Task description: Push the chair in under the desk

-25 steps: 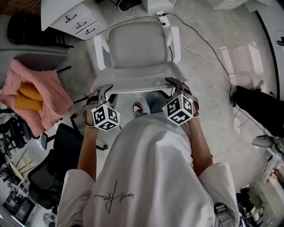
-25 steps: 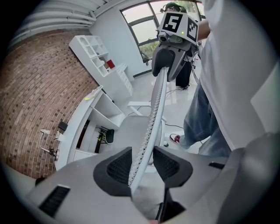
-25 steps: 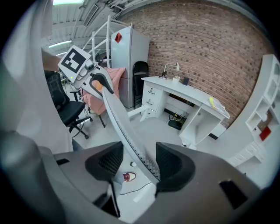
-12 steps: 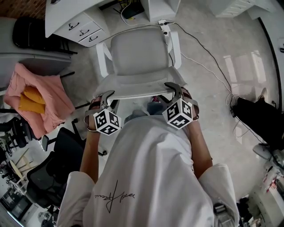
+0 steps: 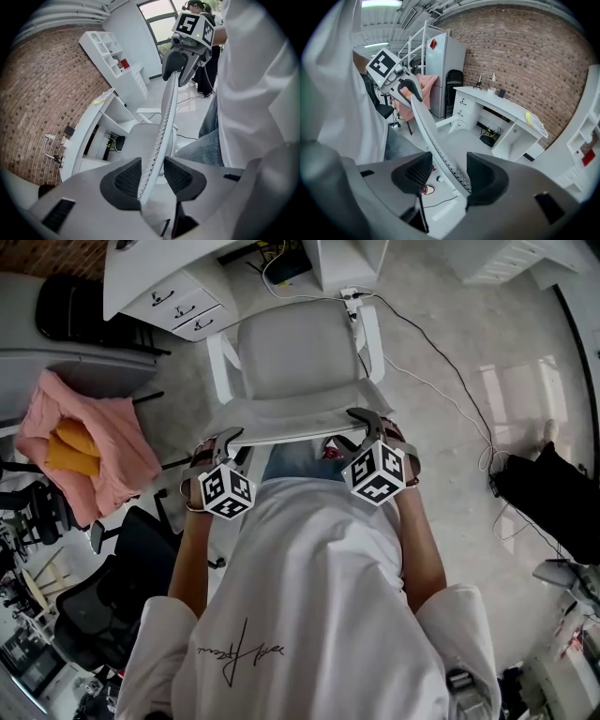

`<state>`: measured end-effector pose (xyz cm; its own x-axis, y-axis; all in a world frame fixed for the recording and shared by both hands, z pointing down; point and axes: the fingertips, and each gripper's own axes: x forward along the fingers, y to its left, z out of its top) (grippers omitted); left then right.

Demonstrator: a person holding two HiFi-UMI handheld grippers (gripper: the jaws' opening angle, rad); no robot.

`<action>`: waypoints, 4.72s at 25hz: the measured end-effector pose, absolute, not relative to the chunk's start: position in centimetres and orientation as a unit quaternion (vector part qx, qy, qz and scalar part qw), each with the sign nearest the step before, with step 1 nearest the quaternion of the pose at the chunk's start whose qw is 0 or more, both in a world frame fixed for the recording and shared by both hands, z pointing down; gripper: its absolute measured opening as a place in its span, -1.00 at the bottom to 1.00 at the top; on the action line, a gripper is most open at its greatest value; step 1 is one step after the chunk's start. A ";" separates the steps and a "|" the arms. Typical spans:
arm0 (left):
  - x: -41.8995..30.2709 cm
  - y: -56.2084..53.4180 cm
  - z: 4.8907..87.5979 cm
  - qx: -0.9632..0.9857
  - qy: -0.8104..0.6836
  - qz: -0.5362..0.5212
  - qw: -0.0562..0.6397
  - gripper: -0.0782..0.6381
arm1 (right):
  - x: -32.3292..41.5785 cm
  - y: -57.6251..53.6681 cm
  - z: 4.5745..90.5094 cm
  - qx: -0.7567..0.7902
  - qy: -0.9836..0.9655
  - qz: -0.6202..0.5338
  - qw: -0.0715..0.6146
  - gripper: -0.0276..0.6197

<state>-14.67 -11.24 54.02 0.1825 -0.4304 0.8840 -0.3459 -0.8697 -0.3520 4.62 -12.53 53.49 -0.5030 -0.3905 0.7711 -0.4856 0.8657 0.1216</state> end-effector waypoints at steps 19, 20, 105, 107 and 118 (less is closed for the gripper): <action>-12.3 -13.7 53.8 -0.782 0.268 -0.562 0.041 -0.38 | 6.8 -16.2 53.5 0.223 -0.870 0.042 0.437 -0.16; -12.2 -13.9 53.8 -0.782 0.269 -0.561 0.042 -0.38 | 6.9 -16.4 53.6 0.223 -0.870 0.042 0.437 -0.16; -14.2 -29.4 53.7 -0.773 0.319 -0.540 0.099 -0.34 | 4.9 -31.9 53.8 0.244 -0.850 0.026 0.465 -0.15; -14.3 -29.5 53.7 -0.771 0.323 -0.538 0.102 -0.34 | 4.9 -31.9 53.8 0.248 -0.850 0.024 0.465 -0.15; -14.6 -29.4 53.8 -0.759 0.329 -0.551 0.109 -0.33 | 4.7 -31.6 53.8 0.285 -0.838 -0.012 0.466 -0.19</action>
